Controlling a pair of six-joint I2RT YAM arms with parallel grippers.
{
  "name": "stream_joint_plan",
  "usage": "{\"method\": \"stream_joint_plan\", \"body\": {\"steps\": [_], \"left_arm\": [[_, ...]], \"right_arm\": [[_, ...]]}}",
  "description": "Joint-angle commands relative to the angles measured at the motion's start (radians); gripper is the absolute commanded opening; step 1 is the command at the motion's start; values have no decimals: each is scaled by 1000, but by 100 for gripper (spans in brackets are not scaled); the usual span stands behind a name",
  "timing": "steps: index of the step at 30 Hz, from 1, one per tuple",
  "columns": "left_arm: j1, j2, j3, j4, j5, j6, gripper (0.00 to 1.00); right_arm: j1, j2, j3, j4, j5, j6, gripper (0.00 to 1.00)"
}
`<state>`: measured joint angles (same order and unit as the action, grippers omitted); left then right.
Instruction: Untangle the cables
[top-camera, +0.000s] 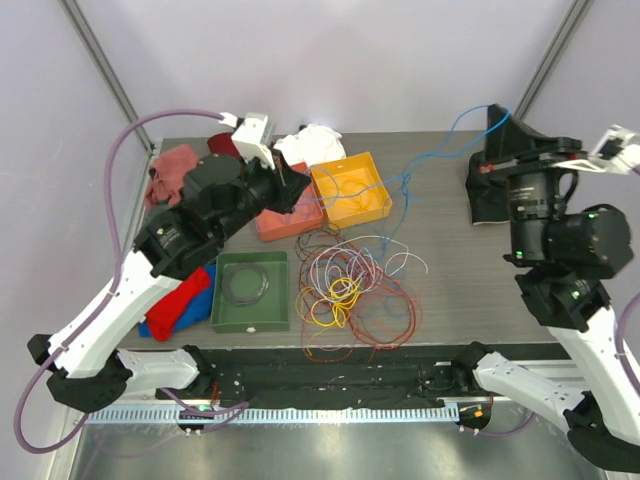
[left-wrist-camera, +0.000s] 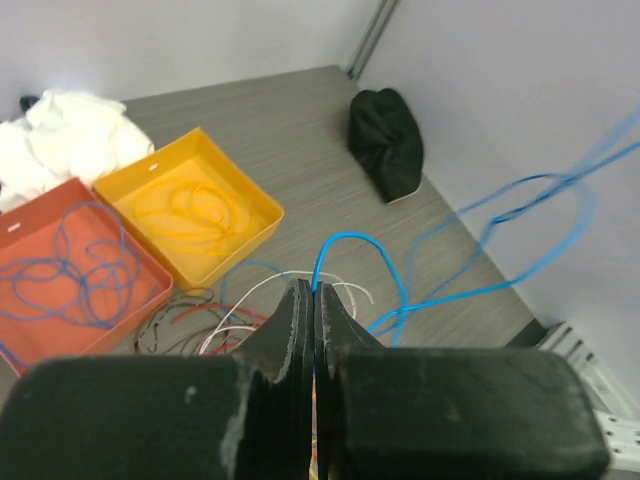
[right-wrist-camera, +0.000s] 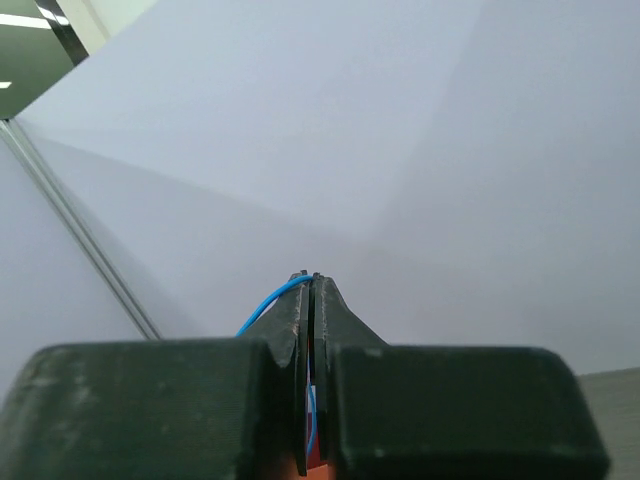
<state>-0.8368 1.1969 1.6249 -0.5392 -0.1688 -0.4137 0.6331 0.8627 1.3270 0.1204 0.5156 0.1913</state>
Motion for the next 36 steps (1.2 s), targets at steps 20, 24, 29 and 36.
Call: {"method": "stream_joint_plan", "body": {"steps": [20, 24, 29, 36], "left_arm": [[-2, -66, -505, 228, -131, -97, 100], [-2, 1, -500, 224, -151, -105, 100], [-2, -63, -673, 634, 46, -152, 99], [-11, 18, -646, 783, 255, -168, 98]], "right_arm": [[4, 38, 276, -257, -78, 8, 1], [5, 55, 368, -295, -129, 30, 1], [4, 62, 399, -343, -170, 66, 1], [4, 45, 365, -373, -180, 89, 1]]}}
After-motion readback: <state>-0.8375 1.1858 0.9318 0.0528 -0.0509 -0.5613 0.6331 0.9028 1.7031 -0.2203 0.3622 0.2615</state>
